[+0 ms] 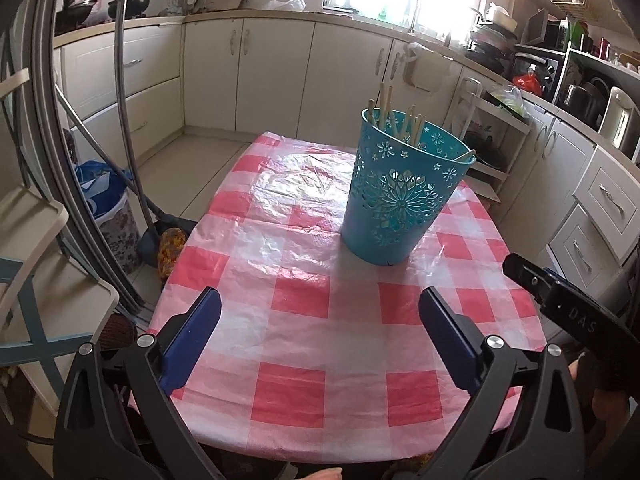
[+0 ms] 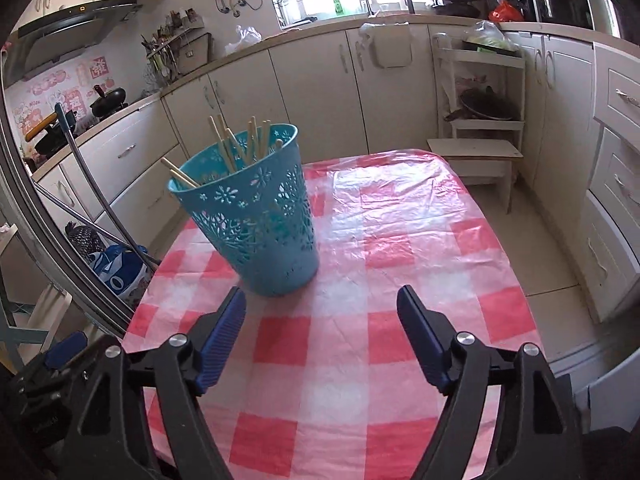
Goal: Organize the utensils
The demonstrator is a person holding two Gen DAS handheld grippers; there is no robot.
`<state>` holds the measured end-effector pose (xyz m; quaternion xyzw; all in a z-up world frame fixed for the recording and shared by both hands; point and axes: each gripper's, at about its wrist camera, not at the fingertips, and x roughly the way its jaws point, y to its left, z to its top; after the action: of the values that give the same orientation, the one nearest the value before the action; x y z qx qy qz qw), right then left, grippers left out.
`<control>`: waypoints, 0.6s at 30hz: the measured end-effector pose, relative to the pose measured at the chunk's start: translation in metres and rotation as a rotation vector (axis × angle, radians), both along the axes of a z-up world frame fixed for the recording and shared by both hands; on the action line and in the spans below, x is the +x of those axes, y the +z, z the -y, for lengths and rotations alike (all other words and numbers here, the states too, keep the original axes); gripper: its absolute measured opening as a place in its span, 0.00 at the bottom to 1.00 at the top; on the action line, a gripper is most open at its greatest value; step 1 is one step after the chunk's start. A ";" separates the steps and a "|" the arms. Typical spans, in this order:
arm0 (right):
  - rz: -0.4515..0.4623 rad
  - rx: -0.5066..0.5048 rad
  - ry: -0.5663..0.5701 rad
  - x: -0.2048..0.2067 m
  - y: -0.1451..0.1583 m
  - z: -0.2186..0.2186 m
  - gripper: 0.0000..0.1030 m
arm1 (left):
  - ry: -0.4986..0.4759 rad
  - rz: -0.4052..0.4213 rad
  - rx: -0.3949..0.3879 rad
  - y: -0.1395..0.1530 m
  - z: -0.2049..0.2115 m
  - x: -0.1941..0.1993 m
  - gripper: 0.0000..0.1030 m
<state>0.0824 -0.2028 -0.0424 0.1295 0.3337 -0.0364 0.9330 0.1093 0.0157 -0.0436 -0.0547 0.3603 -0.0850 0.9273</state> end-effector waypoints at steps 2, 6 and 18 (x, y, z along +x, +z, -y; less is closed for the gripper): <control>-0.008 -0.011 -0.007 -0.009 0.004 -0.001 0.83 | 0.002 -0.004 0.023 0.006 0.002 -0.004 0.92; -0.023 -0.017 -0.014 -0.022 0.010 -0.004 0.87 | -0.014 -0.005 0.060 0.017 0.007 -0.012 0.92; -0.057 -0.016 -0.016 -0.073 0.047 -0.019 0.93 | -0.059 -0.001 0.076 0.056 0.005 -0.057 0.92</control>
<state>0.0092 -0.1834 0.0050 0.1237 0.3587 -0.0501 0.9239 0.0527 0.0109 0.0119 -0.0090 0.3650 -0.0983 0.9258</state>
